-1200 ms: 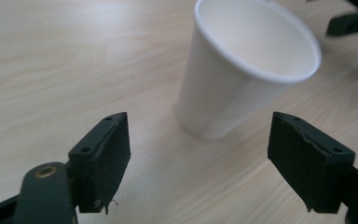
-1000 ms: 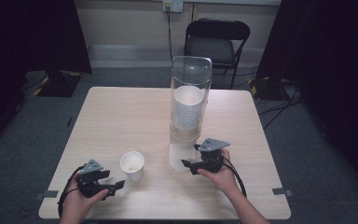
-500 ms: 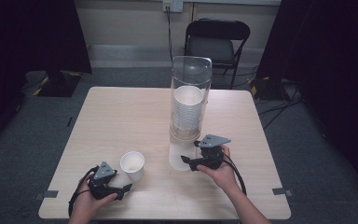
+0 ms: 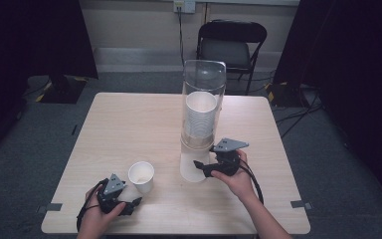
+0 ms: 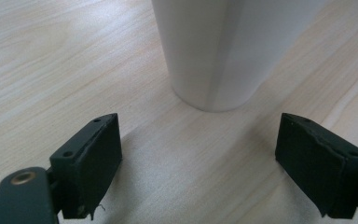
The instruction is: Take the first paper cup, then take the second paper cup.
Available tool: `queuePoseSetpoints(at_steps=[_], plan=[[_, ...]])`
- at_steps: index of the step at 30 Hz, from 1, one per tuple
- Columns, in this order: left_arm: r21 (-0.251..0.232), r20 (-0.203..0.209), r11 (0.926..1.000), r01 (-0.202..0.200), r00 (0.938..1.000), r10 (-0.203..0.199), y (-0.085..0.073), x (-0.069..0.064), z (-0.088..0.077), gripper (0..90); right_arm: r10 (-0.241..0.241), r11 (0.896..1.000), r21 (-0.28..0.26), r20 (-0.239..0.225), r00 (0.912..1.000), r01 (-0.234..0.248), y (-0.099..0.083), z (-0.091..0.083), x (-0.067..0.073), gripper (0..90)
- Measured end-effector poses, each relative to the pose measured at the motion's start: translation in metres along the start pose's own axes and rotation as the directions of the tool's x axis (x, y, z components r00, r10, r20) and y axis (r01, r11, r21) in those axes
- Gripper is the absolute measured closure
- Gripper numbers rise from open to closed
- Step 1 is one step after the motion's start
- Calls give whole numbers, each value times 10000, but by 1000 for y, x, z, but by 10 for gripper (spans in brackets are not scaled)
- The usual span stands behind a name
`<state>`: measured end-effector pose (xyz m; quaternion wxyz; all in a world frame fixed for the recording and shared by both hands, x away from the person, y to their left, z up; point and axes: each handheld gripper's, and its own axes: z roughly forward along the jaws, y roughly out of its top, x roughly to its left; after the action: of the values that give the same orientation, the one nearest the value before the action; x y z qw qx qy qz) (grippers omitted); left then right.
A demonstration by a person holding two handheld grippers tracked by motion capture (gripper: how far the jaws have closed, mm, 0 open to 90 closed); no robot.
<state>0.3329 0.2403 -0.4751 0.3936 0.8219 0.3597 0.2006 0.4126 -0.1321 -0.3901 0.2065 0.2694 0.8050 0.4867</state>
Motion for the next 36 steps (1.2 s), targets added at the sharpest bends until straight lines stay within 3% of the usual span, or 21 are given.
queuePoseSetpoints(at_steps=[5,13,20,36], plan=[[0,-7,10000,-20,10000,20,0,0,0,139,180,9989,-420,-165,9997,-186,14,-2,0,195],[5,-3,10000,-21,10000,21,0,0,0,139,252,9979,-589,-175,9995,-262,20,2,1,192],[-2,-1,10000,0,10000,0,0,0,0,139,486,9929,-1080,-207,9986,-505,23,6,2,205],[0,1,10000,-9,10000,9,0,0,0,138,54,9844,-1758,56,10000,-44,20,10,2,340]])
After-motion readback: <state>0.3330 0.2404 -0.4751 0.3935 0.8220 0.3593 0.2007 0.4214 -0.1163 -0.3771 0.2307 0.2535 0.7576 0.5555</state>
